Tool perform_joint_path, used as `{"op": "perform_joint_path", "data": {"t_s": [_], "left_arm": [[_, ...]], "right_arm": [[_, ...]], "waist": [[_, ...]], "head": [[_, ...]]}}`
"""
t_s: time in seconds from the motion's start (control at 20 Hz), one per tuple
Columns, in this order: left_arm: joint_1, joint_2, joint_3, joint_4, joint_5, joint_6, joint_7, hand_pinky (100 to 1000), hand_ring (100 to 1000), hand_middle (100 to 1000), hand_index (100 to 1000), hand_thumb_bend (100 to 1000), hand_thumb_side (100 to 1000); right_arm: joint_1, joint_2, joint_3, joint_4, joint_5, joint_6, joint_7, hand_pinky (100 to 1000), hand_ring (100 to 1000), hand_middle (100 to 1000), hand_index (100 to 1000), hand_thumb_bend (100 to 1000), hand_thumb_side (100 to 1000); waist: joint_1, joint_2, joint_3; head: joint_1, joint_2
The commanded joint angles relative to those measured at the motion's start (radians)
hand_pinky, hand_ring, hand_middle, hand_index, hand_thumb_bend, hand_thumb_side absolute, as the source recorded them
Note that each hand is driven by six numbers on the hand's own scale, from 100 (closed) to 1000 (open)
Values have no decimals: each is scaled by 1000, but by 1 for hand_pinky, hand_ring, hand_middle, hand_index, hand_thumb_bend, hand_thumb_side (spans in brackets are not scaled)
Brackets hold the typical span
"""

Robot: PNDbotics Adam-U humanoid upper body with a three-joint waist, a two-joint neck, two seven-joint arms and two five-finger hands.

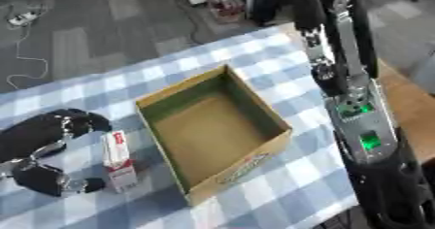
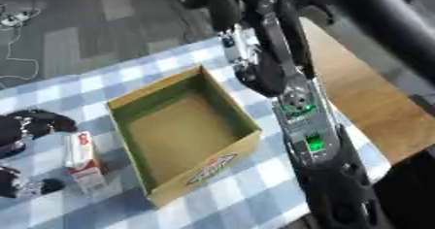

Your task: Pick up objects on the table and place them in the box.

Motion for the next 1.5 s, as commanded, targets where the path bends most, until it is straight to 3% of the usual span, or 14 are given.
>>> {"op": "perform_joint_path", "data": {"t_s": [0.05,0.5,0.6,0.7,0.75,0.8,0.85,0.9,0.95,1.0,1.05,1.25,1.5], "left_arm": [[-21,7,-2,2,12,-6,-40,904,767,825,900,599,1000],[-34,-24,-11,74,-28,1,-93,932,780,832,905,585,1000],[-39,-32,-14,91,-56,-1,-83,924,742,798,893,566,1000],[-40,-37,-16,98,-80,-7,-68,861,623,706,864,518,1000],[-40,-38,-18,98,-92,-10,-59,576,414,533,824,471,1000],[-38,-39,-19,97,-103,-13,-49,369,309,459,802,447,1000],[-36,-39,-21,98,-111,-15,-43,160,203,353,743,368,967],[-35,-40,-23,101,-114,-15,-40,209,229,378,766,402,977],[-33,-42,-22,104,-110,-11,-34,100,100,224,588,235,973],[-31,-43,-22,107,-99,-6,-25,100,100,212,569,217,978],[-29,-46,-19,109,-81,0,-10,100,100,100,403,132,909],[-25,-46,-11,95,6,20,108,100,100,100,329,175,912],[-22,-41,-6,70,78,30,219,100,100,100,319,187,907]], "right_arm": [[-19,4,2,-13,-6,0,5,454,500,544,592,100,1000],[-21,7,3,-13,-9,0,10,454,500,544,592,100,1000],[-22,8,3,-13,-9,-1,11,454,500,544,591,100,1000],[-23,9,3,-13,-10,-2,10,454,500,544,591,100,1000],[-23,9,3,-13,-11,-3,10,453,500,543,591,100,1000],[-23,8,3,-13,-11,-3,10,453,500,543,591,100,1000],[-23,8,3,-13,-11,-4,9,452,500,542,590,100,1000],[-23,7,3,-13,-11,-5,9,453,500,543,590,100,1000],[-23,7,4,-13,-12,-6,7,451,499,540,588,100,1000],[-22,6,4,-13,-13,-7,6,451,498,540,588,100,1000],[-22,6,3,-13,-14,-9,4,448,497,537,586,100,1000],[-20,3,3,-13,-17,-15,-3,446,495,535,584,100,1000],[-17,1,3,-13,-17,-16,-4,446,496,535,585,100,1000]], "waist": [[0,-8,-2],[1,-8,-4],[1,-8,-6],[2,-8,-7],[2,-8,-7],[2,-8,-6],[2,-8,-6],[1,-8,-6],[1,-9,-5],[1,-9,-5],[0,-9,-4],[-1,-9,-1],[0,-11,3]], "head": [[0,-7],[-2,-6],[1,-5],[0,-7],[0,-8],[-1,-10],[-1,-10],[-2,-11],[-3,-11],[-4,-12],[-6,-13],[-10,-19],[-6,-20]]}}
